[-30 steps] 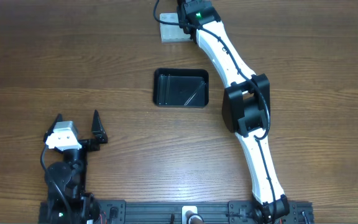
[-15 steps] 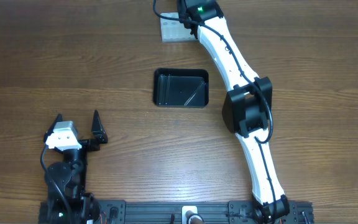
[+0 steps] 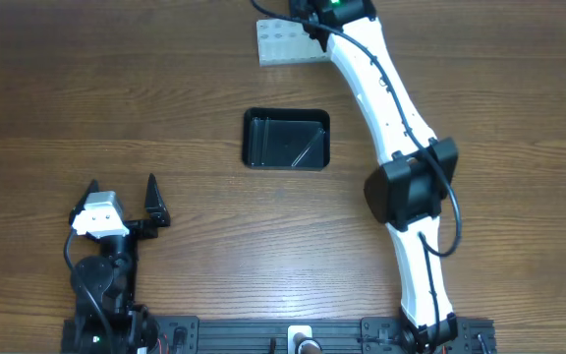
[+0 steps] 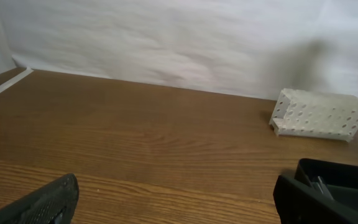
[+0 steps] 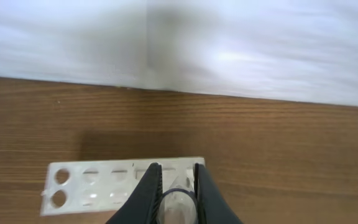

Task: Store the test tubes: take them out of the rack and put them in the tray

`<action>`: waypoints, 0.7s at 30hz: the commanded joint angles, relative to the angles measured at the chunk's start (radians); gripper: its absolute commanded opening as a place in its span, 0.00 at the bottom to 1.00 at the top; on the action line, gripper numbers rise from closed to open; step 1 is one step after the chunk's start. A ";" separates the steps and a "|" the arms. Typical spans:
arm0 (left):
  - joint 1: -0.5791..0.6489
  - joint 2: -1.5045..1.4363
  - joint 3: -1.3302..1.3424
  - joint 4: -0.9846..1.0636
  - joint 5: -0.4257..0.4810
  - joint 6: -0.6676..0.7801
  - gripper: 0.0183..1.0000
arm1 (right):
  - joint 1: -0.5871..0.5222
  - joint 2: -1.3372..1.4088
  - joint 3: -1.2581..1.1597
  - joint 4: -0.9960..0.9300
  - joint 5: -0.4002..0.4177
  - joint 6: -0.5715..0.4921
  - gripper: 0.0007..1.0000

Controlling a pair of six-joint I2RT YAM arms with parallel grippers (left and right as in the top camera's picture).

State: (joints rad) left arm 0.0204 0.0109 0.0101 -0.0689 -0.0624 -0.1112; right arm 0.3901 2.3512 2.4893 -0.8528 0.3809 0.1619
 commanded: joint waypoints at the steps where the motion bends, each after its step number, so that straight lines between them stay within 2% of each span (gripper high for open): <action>1: 0.006 -0.008 -0.004 0.000 0.005 0.018 1.00 | 0.008 -0.108 0.031 -0.068 0.008 0.126 0.10; 9: 0.006 -0.008 -0.004 0.000 0.005 0.018 1.00 | 0.029 -0.148 0.031 -0.365 -0.103 0.326 0.11; 12: 0.006 -0.008 -0.004 0.000 0.005 0.018 1.00 | 0.051 -0.148 0.030 -0.482 -0.115 0.396 0.11; 21: 0.006 -0.008 -0.004 0.000 0.005 0.018 1.00 | 0.074 -0.140 0.027 -0.680 -0.208 0.520 0.11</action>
State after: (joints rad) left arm 0.0204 0.0109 0.0101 -0.0689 -0.0624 -0.1112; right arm 0.4622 2.2169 2.5061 -1.5127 0.2134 0.6037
